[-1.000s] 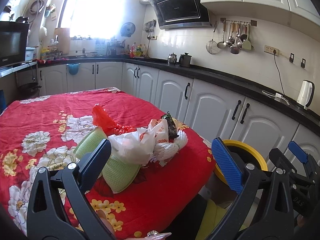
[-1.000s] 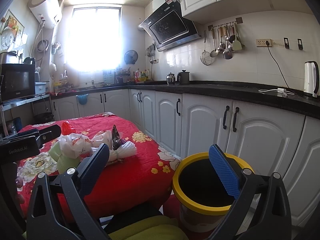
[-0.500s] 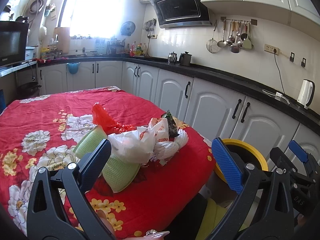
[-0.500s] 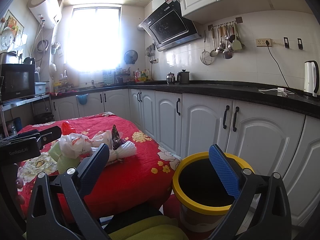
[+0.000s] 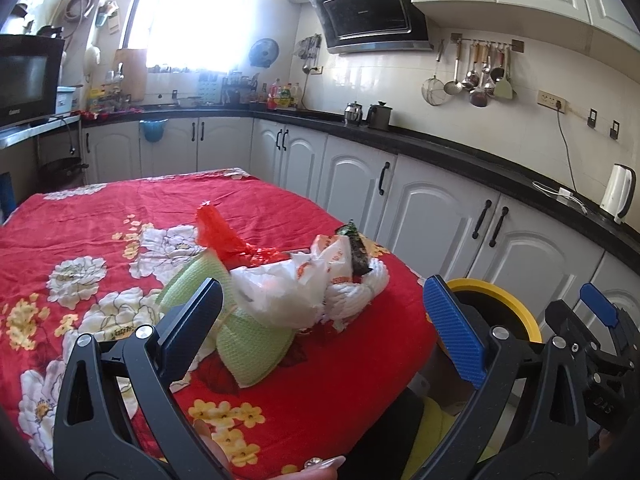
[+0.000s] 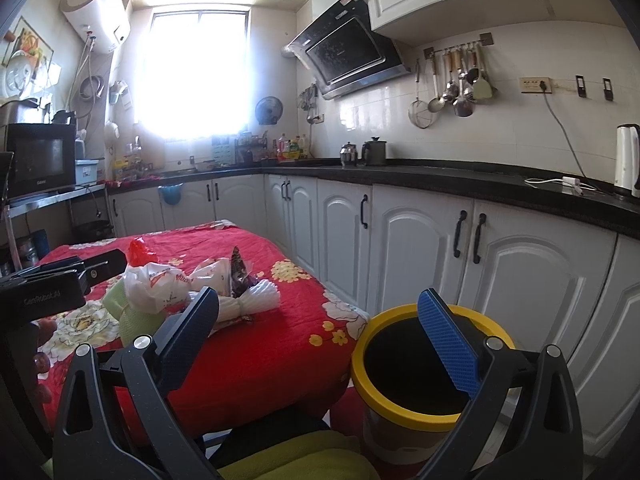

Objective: Collect trash

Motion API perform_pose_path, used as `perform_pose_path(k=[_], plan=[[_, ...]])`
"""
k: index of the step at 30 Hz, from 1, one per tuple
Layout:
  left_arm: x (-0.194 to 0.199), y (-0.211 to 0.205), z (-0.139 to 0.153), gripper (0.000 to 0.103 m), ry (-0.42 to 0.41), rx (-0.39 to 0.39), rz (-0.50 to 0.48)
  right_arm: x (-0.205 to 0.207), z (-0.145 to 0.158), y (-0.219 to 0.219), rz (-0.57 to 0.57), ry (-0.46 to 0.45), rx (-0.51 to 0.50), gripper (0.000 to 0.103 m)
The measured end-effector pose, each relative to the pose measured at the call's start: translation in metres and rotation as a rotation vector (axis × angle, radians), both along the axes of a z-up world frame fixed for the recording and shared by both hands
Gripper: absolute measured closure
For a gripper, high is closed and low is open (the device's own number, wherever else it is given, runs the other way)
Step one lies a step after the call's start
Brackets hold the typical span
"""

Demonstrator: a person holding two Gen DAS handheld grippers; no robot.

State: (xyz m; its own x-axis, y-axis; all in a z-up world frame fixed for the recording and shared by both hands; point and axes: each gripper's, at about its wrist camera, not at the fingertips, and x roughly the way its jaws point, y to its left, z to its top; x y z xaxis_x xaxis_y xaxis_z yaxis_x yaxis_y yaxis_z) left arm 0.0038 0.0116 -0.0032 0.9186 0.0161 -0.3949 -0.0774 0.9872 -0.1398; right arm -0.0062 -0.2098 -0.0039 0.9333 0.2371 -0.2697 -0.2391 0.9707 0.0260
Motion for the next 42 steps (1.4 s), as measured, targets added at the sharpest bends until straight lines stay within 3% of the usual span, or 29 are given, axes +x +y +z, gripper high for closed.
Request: perform_pose_path(k=[11, 22, 35, 42], plan=[[0.011, 0.034, 0.000, 0.011, 0.040, -0.015, 0.073, 0.025, 0.006, 0.032, 0.101, 0.047, 0.002, 0.006], [0.037, 0.052, -0.011, 0.011, 0.123, -0.096, -0.015, 0.074, 0.006, 0.059, 0.152, 0.131, -0.032, 0.006], [0.077, 0.051, -0.025, 0.011, 0.209, -0.095, -0.089, 0.158, -0.029, 0.076, 0.185, 0.362, -0.021, 0.006], [0.082, 0.052, -0.030, 0.011, 0.221, -0.092, -0.096, 0.184, -0.057, 0.084, 0.201, 0.505, 0.062, 0.006]])
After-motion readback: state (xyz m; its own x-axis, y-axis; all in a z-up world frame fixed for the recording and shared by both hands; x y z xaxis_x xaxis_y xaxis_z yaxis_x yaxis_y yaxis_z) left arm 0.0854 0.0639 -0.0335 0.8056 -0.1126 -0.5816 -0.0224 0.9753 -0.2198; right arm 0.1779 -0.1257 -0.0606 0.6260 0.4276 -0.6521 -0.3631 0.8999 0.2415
